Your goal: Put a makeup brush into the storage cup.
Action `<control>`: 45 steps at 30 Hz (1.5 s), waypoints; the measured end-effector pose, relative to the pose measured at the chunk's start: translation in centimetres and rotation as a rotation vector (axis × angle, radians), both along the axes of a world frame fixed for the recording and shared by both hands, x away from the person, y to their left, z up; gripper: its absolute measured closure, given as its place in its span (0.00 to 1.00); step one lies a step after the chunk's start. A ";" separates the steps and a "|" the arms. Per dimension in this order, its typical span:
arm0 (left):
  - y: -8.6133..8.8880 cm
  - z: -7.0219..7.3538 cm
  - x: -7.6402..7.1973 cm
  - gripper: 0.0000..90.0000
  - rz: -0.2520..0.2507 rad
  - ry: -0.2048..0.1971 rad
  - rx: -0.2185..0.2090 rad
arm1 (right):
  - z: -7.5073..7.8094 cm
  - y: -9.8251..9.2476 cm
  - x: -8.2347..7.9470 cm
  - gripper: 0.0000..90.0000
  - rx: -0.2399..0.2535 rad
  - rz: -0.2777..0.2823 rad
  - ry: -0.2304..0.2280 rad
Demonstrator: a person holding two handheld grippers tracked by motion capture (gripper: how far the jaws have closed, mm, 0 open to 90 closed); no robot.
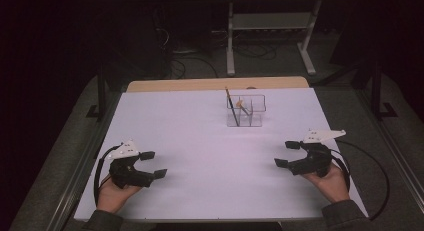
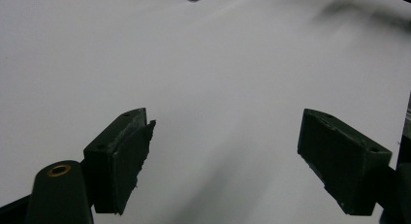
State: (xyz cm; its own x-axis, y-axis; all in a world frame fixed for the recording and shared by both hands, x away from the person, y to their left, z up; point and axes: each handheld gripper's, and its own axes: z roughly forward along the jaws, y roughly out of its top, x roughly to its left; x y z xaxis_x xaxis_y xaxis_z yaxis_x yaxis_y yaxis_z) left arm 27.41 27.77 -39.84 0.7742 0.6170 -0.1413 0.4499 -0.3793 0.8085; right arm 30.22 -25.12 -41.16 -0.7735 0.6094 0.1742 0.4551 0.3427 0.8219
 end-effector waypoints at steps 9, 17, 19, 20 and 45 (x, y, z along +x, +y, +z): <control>0.0 -0.3 -0.2 0.20 -0.001 -0.004 0.001 | -0.5 -0.6 -0.7 0.18 0.007 -0.020 0.005; -0.1 -0.6 -0.4 0.20 -0.003 0.004 0.003 | -1.2 -0.8 -1.0 0.18 -0.001 -0.029 0.010; -0.1 -0.6 -0.4 0.20 -0.007 -0.004 0.004 | -1.3 -0.9 -1.1 0.18 -0.004 -0.029 0.007; -0.1 -0.6 -0.5 0.20 -0.009 -0.005 0.006 | -1.3 -0.9 -1.1 0.18 -0.003 -0.030 0.008; -0.1 -1.2 -1.1 0.20 -0.014 -0.012 0.010 | -1.7 -0.9 -2.5 0.16 -0.005 -0.026 -0.005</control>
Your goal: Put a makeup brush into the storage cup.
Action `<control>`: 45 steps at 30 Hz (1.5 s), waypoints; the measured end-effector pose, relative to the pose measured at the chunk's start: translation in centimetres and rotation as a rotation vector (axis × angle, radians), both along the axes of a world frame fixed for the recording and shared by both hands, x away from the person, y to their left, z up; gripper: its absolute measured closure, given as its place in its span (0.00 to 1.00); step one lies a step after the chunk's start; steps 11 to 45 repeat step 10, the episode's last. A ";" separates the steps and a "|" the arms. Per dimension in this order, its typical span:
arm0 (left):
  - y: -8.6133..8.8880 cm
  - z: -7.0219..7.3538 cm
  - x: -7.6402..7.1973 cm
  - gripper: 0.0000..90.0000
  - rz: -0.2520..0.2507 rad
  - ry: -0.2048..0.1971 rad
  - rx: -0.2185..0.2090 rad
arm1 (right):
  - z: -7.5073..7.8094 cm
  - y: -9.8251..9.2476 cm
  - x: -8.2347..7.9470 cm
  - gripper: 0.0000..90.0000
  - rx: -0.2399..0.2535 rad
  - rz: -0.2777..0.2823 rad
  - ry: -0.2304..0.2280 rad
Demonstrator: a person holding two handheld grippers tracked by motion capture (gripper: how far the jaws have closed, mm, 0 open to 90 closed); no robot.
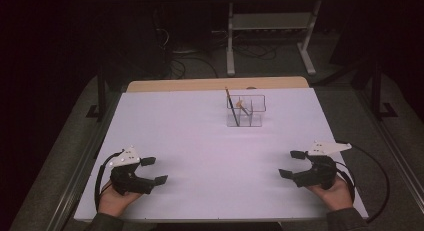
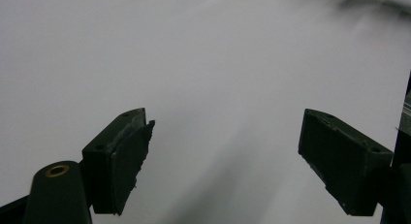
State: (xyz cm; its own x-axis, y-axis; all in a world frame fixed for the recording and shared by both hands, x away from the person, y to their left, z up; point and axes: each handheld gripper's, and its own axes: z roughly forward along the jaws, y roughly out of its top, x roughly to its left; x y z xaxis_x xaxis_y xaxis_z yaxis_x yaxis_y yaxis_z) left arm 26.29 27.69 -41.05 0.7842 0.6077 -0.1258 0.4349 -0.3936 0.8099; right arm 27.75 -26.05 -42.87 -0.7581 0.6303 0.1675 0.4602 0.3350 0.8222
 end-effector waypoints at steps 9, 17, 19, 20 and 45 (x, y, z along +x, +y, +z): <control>0.1 -0.1 -0.1 0.20 0.006 0.008 0.003 | 0.0 0.3 -0.2 0.16 0.005 0.006 -0.004; 0.1 -0.1 -0.1 0.20 0.006 0.005 0.007 | 0.0 0.3 -0.2 0.16 0.004 0.006 -0.007; 0.1 -0.1 -0.1 0.20 0.006 0.005 0.007 | 0.0 0.3 -0.2 0.16 0.004 0.006 -0.007; 0.1 -0.1 -0.1 0.20 0.006 0.005 0.007 | 0.0 0.3 -0.2 0.16 0.004 0.006 -0.007; 0.1 -0.1 -0.1 0.20 0.006 0.005 0.007 | 0.0 0.3 -0.2 0.16 0.004 0.006 -0.007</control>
